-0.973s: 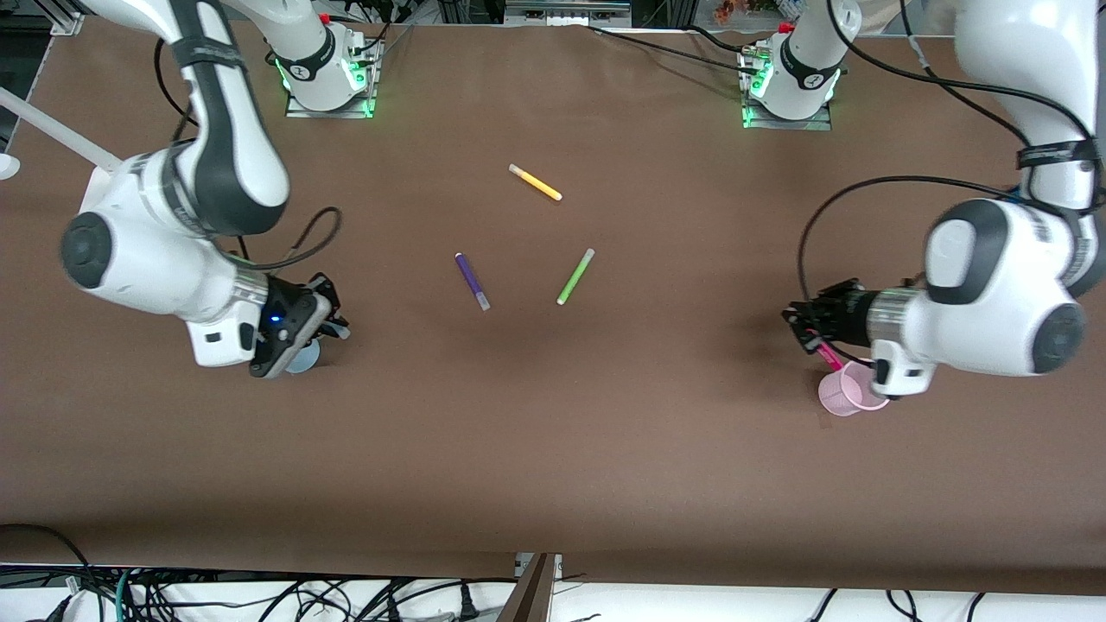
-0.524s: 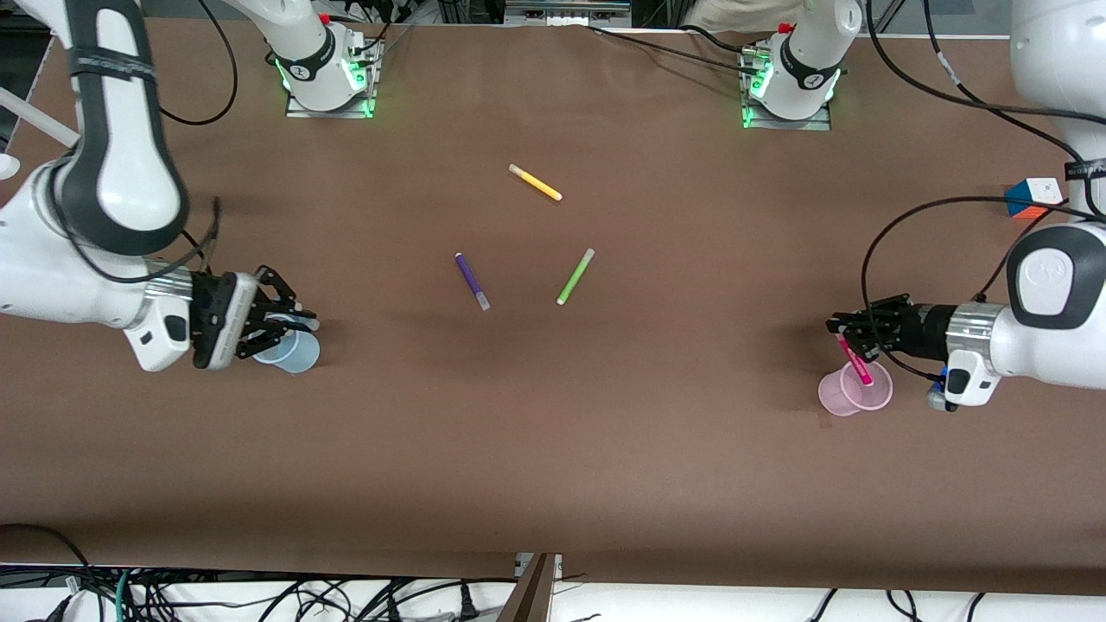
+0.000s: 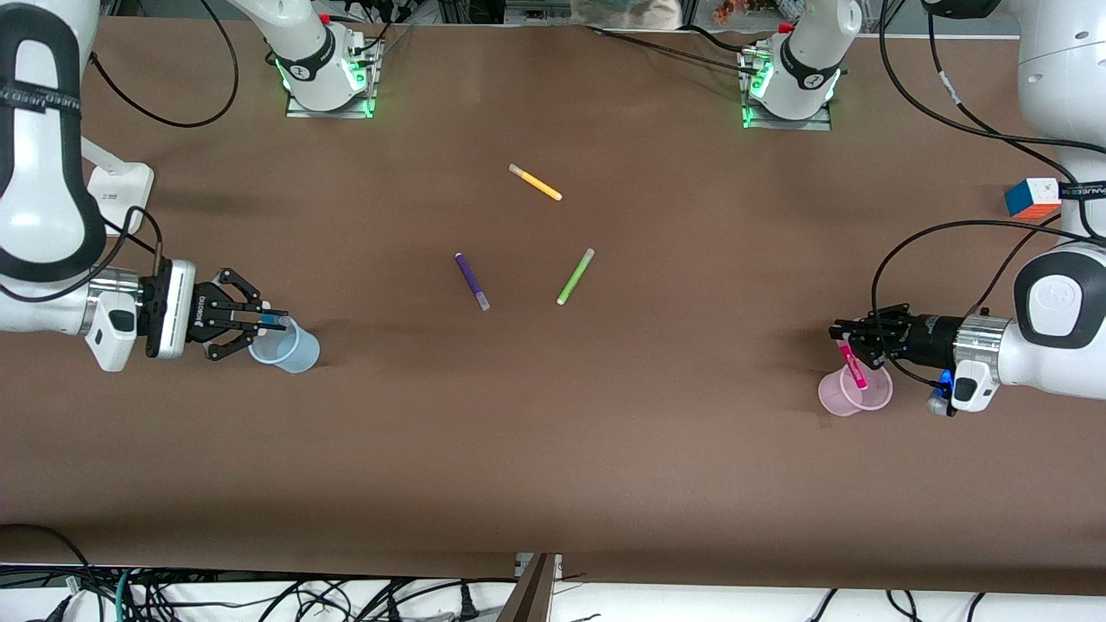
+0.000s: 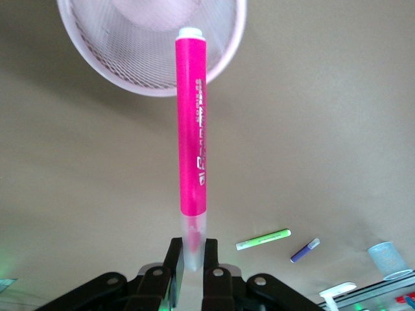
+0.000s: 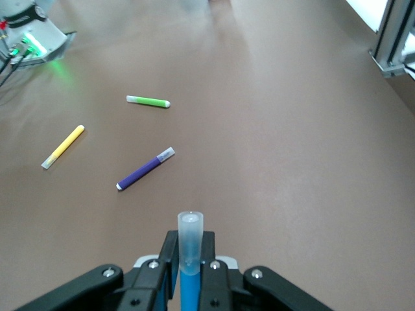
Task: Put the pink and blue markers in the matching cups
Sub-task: 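Lower the blue marker into the blue cup while the left gripper drops pink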
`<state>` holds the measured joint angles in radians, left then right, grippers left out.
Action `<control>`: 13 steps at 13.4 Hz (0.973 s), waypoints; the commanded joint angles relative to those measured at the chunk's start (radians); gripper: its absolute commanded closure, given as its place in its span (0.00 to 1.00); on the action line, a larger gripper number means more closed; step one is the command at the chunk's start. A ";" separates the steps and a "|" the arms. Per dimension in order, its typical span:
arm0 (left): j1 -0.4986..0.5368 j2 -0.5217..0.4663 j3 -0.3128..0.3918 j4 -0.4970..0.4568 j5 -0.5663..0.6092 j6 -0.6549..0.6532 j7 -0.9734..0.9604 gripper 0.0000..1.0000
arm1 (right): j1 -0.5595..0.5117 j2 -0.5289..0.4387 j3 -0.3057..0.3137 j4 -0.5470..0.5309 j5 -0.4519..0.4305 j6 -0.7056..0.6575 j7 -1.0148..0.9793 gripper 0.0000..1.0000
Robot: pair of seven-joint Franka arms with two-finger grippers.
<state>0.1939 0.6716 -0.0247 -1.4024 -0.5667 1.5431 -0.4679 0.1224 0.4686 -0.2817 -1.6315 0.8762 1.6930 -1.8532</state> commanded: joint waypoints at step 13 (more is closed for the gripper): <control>-0.153 -0.058 -0.012 0.020 0.328 -0.041 0.015 0.00 | -0.125 0.162 0.013 0.079 0.145 -0.145 -0.264 0.97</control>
<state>0.1496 0.6577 -0.0522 -1.3839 -0.3771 1.5132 -0.4572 0.0150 0.6018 -0.2793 -1.5948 0.9976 1.5761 -2.1012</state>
